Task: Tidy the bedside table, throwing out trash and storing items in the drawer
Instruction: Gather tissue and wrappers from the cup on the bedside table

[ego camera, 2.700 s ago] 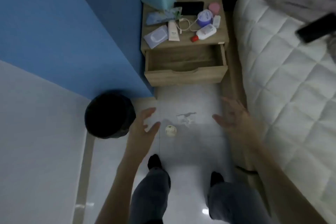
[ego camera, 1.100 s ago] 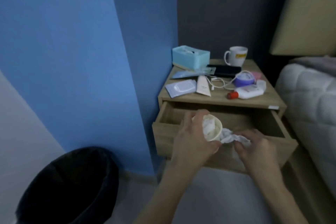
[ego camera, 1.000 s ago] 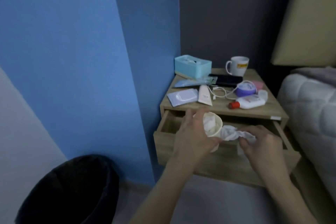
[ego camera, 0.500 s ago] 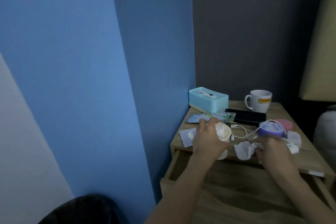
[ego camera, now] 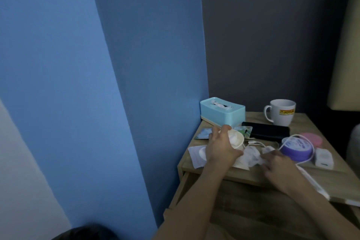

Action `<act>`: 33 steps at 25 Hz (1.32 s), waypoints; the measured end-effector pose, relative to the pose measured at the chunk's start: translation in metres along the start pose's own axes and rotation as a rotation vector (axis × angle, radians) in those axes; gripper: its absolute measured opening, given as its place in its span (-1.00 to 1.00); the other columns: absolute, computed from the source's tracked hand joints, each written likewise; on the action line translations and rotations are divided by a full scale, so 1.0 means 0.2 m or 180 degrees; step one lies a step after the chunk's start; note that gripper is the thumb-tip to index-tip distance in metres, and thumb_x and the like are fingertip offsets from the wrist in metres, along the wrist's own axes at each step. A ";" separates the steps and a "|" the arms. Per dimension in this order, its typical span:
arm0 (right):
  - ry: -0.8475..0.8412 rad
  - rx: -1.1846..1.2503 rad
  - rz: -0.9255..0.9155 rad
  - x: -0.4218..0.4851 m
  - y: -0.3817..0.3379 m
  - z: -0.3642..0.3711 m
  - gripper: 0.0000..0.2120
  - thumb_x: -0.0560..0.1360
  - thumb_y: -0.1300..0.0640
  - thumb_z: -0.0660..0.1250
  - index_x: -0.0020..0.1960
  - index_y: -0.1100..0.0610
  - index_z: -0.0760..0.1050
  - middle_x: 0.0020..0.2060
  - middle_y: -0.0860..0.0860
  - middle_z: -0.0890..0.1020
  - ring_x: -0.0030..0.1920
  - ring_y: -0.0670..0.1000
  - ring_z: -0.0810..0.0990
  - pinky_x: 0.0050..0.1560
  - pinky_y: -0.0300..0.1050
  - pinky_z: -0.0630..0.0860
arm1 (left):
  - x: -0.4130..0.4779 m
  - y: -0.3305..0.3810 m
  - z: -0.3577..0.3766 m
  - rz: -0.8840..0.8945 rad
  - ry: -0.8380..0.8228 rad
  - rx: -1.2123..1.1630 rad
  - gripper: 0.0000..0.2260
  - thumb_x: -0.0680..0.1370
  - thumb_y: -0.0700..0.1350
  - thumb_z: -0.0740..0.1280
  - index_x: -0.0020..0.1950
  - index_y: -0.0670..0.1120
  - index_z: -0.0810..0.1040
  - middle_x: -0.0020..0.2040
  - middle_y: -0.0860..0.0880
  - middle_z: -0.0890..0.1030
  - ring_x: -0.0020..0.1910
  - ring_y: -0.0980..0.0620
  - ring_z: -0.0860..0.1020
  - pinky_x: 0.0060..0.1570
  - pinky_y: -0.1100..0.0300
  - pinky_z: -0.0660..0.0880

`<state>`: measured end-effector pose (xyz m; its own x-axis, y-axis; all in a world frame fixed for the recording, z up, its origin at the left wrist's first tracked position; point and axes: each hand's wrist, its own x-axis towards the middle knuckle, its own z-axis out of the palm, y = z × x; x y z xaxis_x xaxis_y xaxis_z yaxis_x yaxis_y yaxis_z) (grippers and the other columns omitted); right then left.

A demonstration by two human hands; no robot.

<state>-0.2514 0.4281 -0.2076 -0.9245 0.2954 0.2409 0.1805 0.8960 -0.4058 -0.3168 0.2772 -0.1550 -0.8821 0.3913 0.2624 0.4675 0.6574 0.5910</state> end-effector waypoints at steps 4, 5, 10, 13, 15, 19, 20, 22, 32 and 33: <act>0.0028 -0.0174 -0.0016 0.03 0.03 0.00 -0.72 0.49 0.24 0.25 0.19 0.16 0.50 0.18 0.11 0.52 0.06 0.02 0.57 0.08 -0.15 0.50 | 0.03 0.01 -0.03 0.0024 0.0096 0.0010 -0.39 0.37 -0.05 0.50 0.34 0.00 0.32 0.31 -0.06 0.34 0.30 -0.08 0.35 0.21 -0.01 0.41; 0.0029 -0.0182 -0.0021 0.04 0.04 0.00 -0.72 0.48 0.26 0.24 0.18 0.17 0.51 0.17 0.11 0.52 0.05 0.03 0.58 0.07 -0.14 0.51 | 0.03 0.01 -0.04 0.0020 0.0157 -0.0019 -0.39 0.36 -0.05 0.51 0.34 0.00 0.32 0.31 -0.05 0.34 0.30 -0.08 0.36 0.22 0.00 0.41; -0.0085 -0.0444 -0.0127 0.09 0.07 0.01 -0.71 0.49 0.23 0.21 0.19 0.16 0.51 0.11 0.12 0.59 0.01 0.04 0.61 0.04 -0.13 0.52 | -0.01 -0.05 -0.07 -0.0058 0.0070 0.0127 -0.38 0.35 -0.01 0.51 0.34 0.01 0.34 0.30 -0.06 0.36 0.29 -0.08 0.39 0.18 0.03 0.42; -0.0235 -0.0530 -0.0278 0.14 0.10 -0.01 -0.75 0.47 0.23 0.21 0.11 0.17 0.54 0.06 0.14 0.63 0.00 0.06 0.61 0.04 -0.11 0.52 | 0.00 -0.05 -0.05 -0.0118 0.0049 0.0216 -0.38 0.35 0.00 0.51 0.35 0.01 0.34 0.32 -0.06 0.35 0.30 -0.09 0.38 0.18 0.04 0.42; -0.0311 -0.0654 -0.0348 0.17 0.14 -0.03 -0.74 0.49 0.21 0.22 0.15 0.15 0.53 0.13 0.12 0.61 0.08 0.04 0.59 0.12 -0.13 0.49 | 0.00 -0.03 -0.05 -0.0131 0.0073 0.0185 -0.38 0.36 -0.01 0.51 0.35 0.00 0.34 0.34 -0.06 0.34 0.31 -0.09 0.37 0.19 0.03 0.42; -0.0334 -0.0737 -0.0332 0.18 0.11 -0.09 -0.74 0.52 0.22 0.20 0.17 0.11 0.52 0.16 0.06 0.58 0.14 0.00 0.55 0.17 -0.16 0.45 | 0.01 -0.02 -0.07 -0.0124 0.0184 0.0098 -0.40 0.36 -0.02 0.50 0.33 0.01 0.34 0.31 -0.06 0.36 0.29 -0.09 0.38 0.20 0.01 0.42; -0.0315 -0.0773 -0.0323 0.17 0.10 -0.09 -0.73 0.52 0.24 0.19 0.19 0.12 0.50 0.17 0.07 0.57 0.15 0.02 0.54 0.17 -0.14 0.44 | 0.01 -0.03 -0.08 -0.0115 0.0228 0.0084 -0.41 0.36 -0.02 0.50 0.33 0.02 0.34 0.29 -0.05 0.36 0.28 -0.08 0.38 0.19 0.00 0.43; -0.0218 -0.0876 -0.0301 0.14 0.06 -0.09 -0.67 0.51 0.26 0.20 0.26 0.11 0.43 0.21 0.07 0.51 0.19 0.03 0.50 0.19 -0.13 0.44 | 0.01 -0.05 -0.10 -0.0111 0.0253 0.0106 -0.40 0.36 -0.01 0.50 0.32 0.02 0.34 0.27 -0.05 0.37 0.27 -0.08 0.38 0.17 0.00 0.44; -0.0001 -0.0360 -0.0141 -0.07 0.06 0.16 -0.52 0.57 -0.02 0.10 0.45 0.07 0.19 0.47 0.04 0.25 0.45 -0.02 0.23 0.44 -0.10 0.20 | 0.01 -0.07 -0.03 -0.0072 0.0237 0.0351 -0.40 0.37 -0.03 0.49 0.34 -0.01 0.34 0.32 -0.07 0.34 0.30 -0.09 0.36 0.16 0.04 0.41; 0.0016 -0.0339 -0.0158 -0.07 0.06 0.17 -0.50 0.57 -0.06 0.05 0.46 0.08 0.16 0.49 0.05 0.21 0.47 -0.02 0.18 0.46 -0.09 0.15 | 0.02 -0.07 -0.02 -0.0064 0.0246 0.0348 -0.40 0.37 -0.03 0.49 0.35 -0.01 0.34 0.32 -0.07 0.34 0.30 -0.09 0.36 0.17 0.05 0.40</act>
<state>-0.2479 0.4233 -0.2451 -0.9315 0.2513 0.2630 0.1696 0.9396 -0.2974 -0.3273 0.2680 -0.1585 -0.8912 0.3294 0.3118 0.4496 0.7324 0.5113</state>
